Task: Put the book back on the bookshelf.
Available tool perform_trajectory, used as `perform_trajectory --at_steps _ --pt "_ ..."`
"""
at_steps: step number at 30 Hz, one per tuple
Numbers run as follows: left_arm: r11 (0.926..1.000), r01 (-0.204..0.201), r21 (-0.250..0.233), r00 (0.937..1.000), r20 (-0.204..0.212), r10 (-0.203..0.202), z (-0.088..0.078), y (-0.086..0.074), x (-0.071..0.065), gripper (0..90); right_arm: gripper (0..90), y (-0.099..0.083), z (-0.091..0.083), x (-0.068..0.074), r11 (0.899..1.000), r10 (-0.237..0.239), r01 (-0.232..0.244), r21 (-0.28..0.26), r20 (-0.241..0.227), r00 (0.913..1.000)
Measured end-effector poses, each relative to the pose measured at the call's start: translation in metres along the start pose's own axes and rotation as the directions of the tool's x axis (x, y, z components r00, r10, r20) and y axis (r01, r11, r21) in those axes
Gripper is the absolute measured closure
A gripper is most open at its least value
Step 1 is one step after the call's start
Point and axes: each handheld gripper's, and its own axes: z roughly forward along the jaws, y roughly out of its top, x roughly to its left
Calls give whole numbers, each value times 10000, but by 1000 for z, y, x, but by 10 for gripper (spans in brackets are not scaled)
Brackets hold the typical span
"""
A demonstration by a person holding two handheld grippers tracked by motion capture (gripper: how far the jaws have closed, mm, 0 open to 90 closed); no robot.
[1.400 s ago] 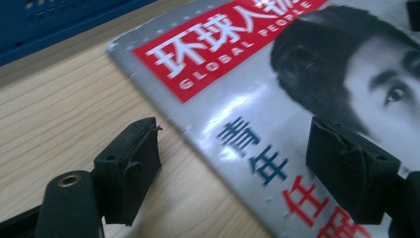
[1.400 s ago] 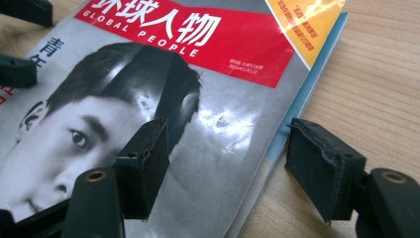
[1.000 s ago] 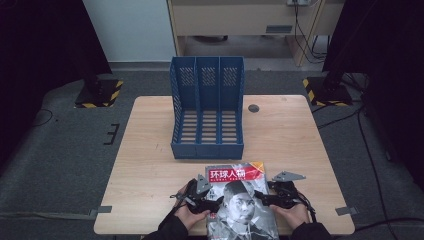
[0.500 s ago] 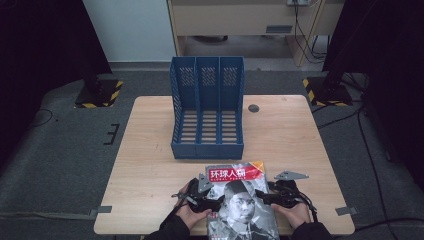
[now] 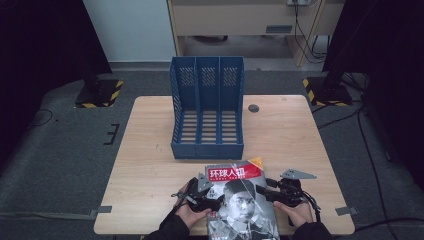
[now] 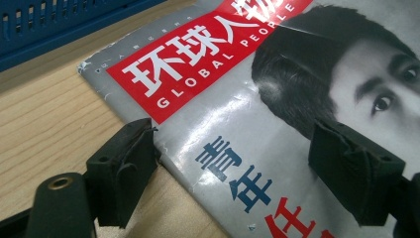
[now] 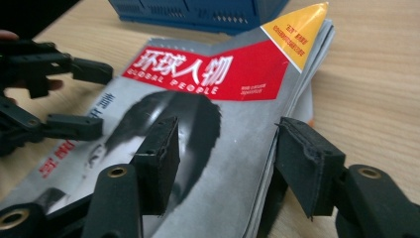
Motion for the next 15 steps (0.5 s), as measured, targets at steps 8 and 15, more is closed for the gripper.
perform_trajectory --at_steps 8,15 --pt "10000 -18 9 10000 21 17 0 0 0 168 408 1 2 1 9996 -299 299 -14 74 9995" --pt "10000 -46 10 10000 57 46 0 0 1 168 368 -3 12 -3 9952 -429 355 910 812 9958"
